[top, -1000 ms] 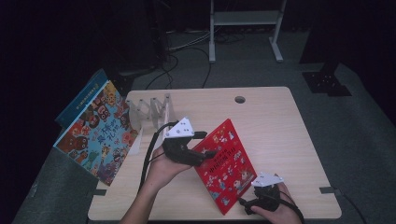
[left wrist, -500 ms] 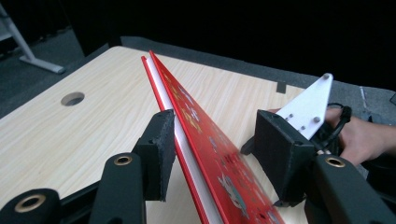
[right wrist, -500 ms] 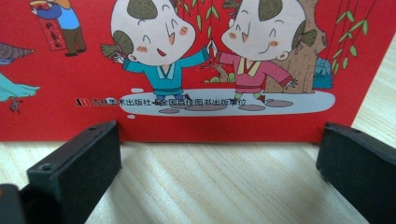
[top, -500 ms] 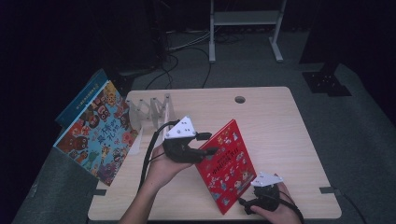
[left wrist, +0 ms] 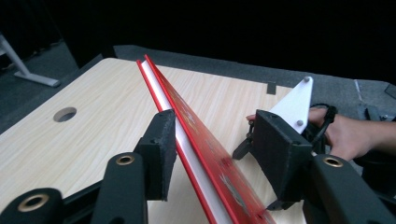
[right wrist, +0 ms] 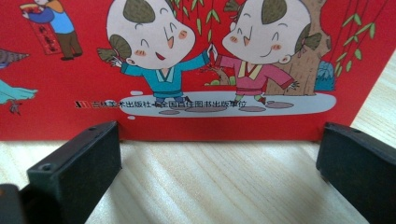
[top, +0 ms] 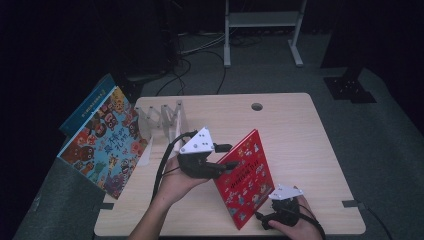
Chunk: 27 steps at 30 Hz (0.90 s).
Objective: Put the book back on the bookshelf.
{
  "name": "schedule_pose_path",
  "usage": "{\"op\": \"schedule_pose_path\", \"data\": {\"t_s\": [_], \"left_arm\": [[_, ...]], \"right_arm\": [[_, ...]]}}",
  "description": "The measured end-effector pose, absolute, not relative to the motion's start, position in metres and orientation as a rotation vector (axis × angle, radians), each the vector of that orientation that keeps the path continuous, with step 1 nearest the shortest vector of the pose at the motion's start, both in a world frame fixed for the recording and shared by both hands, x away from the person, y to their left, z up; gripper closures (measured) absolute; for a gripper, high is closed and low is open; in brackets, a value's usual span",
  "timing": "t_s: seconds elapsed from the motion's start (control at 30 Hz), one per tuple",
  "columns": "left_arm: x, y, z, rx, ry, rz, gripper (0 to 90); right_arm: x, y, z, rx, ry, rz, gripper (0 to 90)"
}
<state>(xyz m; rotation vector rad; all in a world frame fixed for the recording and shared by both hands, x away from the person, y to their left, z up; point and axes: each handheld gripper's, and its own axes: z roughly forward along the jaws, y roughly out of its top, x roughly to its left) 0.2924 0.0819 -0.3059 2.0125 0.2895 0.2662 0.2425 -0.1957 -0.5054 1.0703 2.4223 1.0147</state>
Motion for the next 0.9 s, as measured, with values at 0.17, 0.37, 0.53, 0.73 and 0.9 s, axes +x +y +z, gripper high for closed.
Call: {"op": "schedule_pose_path", "data": {"t_s": [0.17,0.37,0.53,0.73,0.9], "left_arm": [[0.290,0.080,-0.304,2.017,0.277,0.267,50.6],[0.287,0.077,-0.301,2.025,0.250,0.261,50.5],[0.282,0.070,-0.296,2.029,0.207,0.257,52.5],[0.278,0.065,-0.294,2.036,0.175,0.259,52.8],[0.277,0.064,-0.293,2.034,0.170,0.253,52.6]], "right_arm": [[0.243,-0.196,-0.505,1.069,2.424,1.014,0.0],[0.242,-0.196,-0.505,1.071,2.424,1.015,0.0],[0.243,-0.196,-0.505,1.068,2.425,1.015,0.0],[0.243,-0.196,-0.505,1.070,2.423,1.011,0.0],[0.243,-0.196,-0.505,1.068,2.424,1.010,0.0]]}}
